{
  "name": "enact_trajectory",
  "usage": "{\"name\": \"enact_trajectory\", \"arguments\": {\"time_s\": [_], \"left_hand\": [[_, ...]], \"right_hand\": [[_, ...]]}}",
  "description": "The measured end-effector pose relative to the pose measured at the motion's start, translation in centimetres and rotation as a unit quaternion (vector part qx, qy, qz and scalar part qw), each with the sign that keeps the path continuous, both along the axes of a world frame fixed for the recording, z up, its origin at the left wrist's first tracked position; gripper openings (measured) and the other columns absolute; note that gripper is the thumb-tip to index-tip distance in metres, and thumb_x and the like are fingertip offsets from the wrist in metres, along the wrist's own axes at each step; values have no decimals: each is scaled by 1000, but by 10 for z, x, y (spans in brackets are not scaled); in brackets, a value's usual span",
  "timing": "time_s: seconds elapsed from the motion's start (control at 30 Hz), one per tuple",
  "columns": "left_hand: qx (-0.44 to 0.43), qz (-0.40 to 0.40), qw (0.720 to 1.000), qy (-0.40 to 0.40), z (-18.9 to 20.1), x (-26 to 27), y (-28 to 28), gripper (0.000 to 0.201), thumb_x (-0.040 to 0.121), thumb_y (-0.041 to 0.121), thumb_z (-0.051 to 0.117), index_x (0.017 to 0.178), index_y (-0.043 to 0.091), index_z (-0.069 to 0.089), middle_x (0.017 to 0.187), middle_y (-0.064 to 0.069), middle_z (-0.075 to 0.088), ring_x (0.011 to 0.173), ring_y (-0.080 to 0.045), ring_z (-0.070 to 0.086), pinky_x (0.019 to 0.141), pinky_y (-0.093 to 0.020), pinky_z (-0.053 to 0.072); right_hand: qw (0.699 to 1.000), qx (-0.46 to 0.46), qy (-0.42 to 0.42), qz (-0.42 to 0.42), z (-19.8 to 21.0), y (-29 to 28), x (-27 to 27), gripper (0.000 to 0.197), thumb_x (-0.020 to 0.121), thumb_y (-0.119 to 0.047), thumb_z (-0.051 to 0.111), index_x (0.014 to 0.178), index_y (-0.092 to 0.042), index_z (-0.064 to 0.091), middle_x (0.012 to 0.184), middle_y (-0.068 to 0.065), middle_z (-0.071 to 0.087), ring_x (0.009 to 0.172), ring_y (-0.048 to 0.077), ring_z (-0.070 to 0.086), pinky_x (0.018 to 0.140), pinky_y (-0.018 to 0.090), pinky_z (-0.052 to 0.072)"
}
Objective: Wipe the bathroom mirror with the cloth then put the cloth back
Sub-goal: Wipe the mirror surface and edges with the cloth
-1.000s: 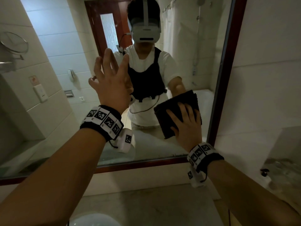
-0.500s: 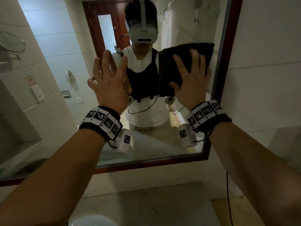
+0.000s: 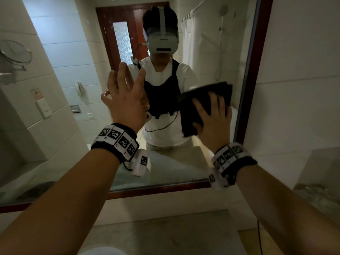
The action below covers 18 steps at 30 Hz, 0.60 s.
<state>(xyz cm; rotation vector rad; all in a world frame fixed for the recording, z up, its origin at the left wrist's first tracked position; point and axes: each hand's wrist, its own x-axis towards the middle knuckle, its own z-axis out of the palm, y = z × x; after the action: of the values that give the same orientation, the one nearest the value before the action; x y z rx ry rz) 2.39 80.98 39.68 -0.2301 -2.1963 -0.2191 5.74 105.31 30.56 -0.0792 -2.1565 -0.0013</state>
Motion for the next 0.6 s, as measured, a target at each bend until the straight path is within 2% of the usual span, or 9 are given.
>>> {"name": "enact_trajectory", "arguments": {"time_s": [0.13, 0.23, 0.33, 0.43, 0.6], "left_hand": [[-4, 0, 1000, 2, -1, 0, 1, 107, 68, 24, 81, 152, 41, 17, 164, -10, 7, 147, -40, 12, 99, -69, 32], [-2, 4, 1000, 2, 0, -1, 1, 106, 70, 25, 82, 152, 42, 16, 164, -9, 6, 147, -40, 11, 99, -69, 31], [1, 4, 1000, 2, -1, -2, 2, 103, 74, 25, 80, 152, 43, 16, 164, -9, 6, 147, -40, 10, 99, -70, 31], [4, -3, 1000, -6, 1, 1, 4, 92, 82, 22, 73, 152, 41, 16, 164, -10, 3, 148, -41, 7, 100, -71, 30], [-8, -8, 1000, -25, 2, 4, 3, 95, 81, 25, 73, 152, 39, 13, 163, -11, 1, 147, -43, 5, 98, -71, 33]], "right_hand": [[999, -35, 26, -15, 72, 13, -5, 84, 82, -47, 64, 153, -40, 20, 162, 15, 14, 146, 40, 14, 111, 61, 22], [998, -39, 35, -19, 100, 20, -2, 85, 82, -47, 66, 153, -40, 20, 162, 14, 13, 147, 38, 14, 112, 57, 22], [998, -47, 34, -11, 98, 17, 0, 84, 83, -45, 66, 153, -39, 20, 162, 14, 12, 148, 36, 11, 113, 56, 20], [998, -47, 29, -10, 82, 17, 2, 84, 82, -44, 66, 153, -38, 21, 161, 16, 13, 147, 38, 12, 112, 60, 22], [999, -42, -9, -15, 25, 20, 9, 84, 83, -40, 68, 153, -36, 22, 160, 16, 14, 144, 40, 14, 111, 63, 26]]}}
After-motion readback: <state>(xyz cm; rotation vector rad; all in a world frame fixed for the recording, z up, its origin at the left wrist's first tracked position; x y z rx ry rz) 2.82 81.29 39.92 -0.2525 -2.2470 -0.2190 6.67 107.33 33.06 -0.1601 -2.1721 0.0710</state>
